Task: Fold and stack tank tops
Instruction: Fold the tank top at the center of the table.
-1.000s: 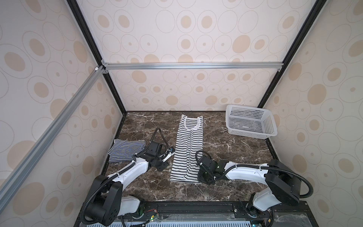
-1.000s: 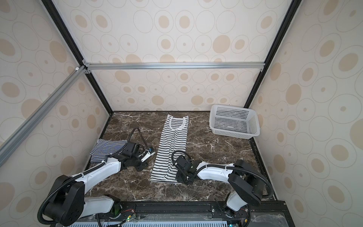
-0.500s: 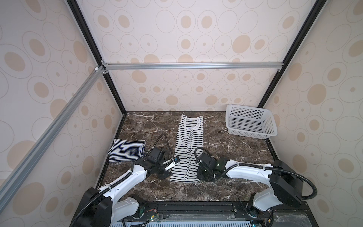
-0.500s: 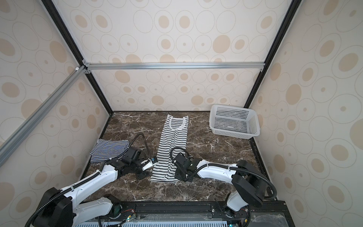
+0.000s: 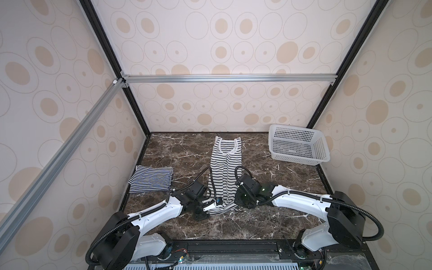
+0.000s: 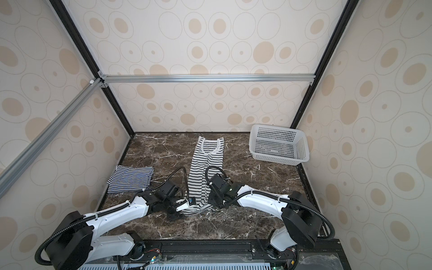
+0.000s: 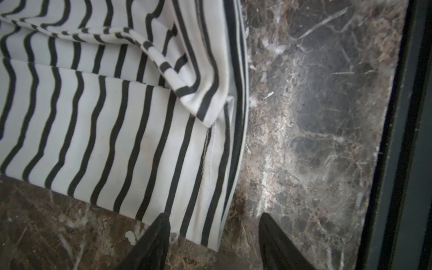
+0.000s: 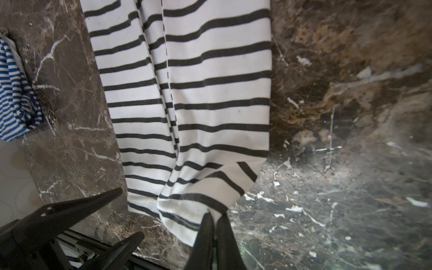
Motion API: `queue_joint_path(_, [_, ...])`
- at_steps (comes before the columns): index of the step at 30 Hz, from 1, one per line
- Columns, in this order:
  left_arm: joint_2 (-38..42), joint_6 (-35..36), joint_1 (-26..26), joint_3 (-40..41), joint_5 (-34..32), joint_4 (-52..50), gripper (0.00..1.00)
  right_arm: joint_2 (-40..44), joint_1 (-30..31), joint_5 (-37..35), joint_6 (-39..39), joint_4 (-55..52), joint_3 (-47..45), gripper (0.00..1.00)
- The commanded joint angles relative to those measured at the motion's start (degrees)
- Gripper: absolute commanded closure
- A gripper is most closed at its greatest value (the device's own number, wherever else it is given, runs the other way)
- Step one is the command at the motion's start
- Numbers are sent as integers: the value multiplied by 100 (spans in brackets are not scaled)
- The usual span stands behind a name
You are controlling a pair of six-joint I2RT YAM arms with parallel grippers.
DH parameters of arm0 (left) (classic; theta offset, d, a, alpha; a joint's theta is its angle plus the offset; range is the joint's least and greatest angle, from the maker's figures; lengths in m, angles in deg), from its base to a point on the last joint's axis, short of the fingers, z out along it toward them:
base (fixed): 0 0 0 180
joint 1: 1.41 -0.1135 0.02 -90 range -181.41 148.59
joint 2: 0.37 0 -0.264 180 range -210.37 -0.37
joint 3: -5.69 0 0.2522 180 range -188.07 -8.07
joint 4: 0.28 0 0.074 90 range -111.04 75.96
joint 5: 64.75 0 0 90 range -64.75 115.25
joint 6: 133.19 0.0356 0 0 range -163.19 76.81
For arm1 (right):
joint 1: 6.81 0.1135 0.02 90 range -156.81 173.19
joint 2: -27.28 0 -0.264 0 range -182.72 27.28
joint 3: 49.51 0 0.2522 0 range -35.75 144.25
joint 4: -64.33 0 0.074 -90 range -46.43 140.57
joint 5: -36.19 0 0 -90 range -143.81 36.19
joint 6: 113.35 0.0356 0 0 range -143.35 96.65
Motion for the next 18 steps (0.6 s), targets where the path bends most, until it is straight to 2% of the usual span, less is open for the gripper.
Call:
queue_joint_path(1, [-107,179,104,39,25,117,38,-116,-139,28,-35,29,133,93])
queue_joint_path(11, [-351,8,147,111,-372,661,41,-40,-495,125,-179,82,75,93])
queue_joint_path(18, [-508,-170,149,43,-382,980,56,6,-589,196,-214,200,-83,93])
